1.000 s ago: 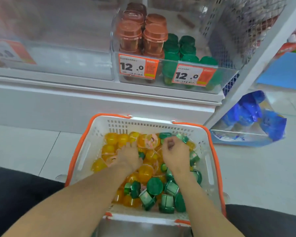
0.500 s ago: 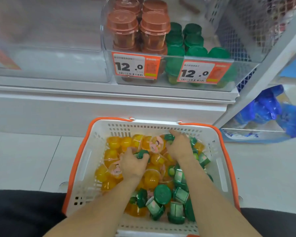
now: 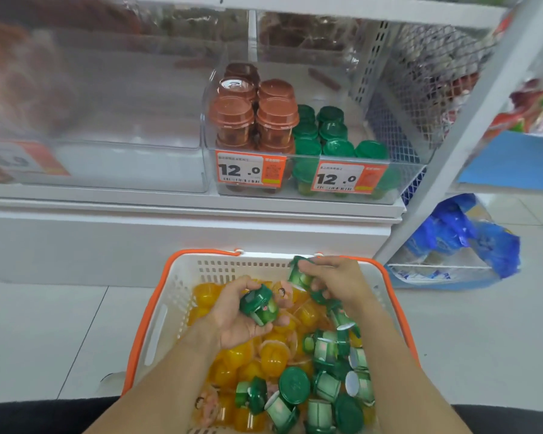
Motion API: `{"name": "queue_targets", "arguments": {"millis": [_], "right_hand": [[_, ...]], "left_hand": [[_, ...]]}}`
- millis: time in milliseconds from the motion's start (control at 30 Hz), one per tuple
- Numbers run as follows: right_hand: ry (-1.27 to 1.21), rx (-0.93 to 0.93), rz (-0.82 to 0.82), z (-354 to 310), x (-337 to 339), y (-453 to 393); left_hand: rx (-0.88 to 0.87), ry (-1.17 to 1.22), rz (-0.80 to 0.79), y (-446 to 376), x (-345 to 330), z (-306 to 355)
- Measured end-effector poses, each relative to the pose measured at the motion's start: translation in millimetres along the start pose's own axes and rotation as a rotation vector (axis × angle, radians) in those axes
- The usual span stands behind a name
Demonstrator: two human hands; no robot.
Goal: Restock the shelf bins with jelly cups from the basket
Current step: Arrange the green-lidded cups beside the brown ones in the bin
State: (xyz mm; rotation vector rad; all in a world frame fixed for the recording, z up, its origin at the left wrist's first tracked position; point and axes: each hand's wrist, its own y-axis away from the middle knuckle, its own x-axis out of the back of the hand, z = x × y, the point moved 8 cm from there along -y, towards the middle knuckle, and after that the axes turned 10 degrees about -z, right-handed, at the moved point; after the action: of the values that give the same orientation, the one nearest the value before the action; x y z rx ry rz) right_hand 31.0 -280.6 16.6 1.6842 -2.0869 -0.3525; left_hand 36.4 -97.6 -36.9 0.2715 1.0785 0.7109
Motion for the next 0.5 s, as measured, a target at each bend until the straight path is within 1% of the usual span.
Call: {"name": "queue_targets", "arguments": {"millis": [100,167,200,300,367,433,500], "right_hand": [[-0.127,0.055,-0.113,-40,11,24],[-0.182,0.115,-0.117,-63,19,38],[-0.168,0.139,-0.089,-73,22,44],[-0.021,0.193,-0.006,-104,26,64],[0.087,0.231,-0.005,-129,29,78],[0.204,0.26,-0.056,-155,35,90],[0.287,0.278,-0.181,-178,40,102]], "left_hand": [[0.074,-0.209,-0.153,8,-42,13],[0.069,-0.247,-0.199,13,-69,22],[0.047,-0.249,-0.224,16,-83,27],[-0.048,-0.24,-0.292,23,-123,41],[-0.11,-0.215,-0.319,29,-142,51],[-0.153,-0.187,-0.352,36,-156,60],[-0.157,-0.177,-0.407,45,-173,67]]}}
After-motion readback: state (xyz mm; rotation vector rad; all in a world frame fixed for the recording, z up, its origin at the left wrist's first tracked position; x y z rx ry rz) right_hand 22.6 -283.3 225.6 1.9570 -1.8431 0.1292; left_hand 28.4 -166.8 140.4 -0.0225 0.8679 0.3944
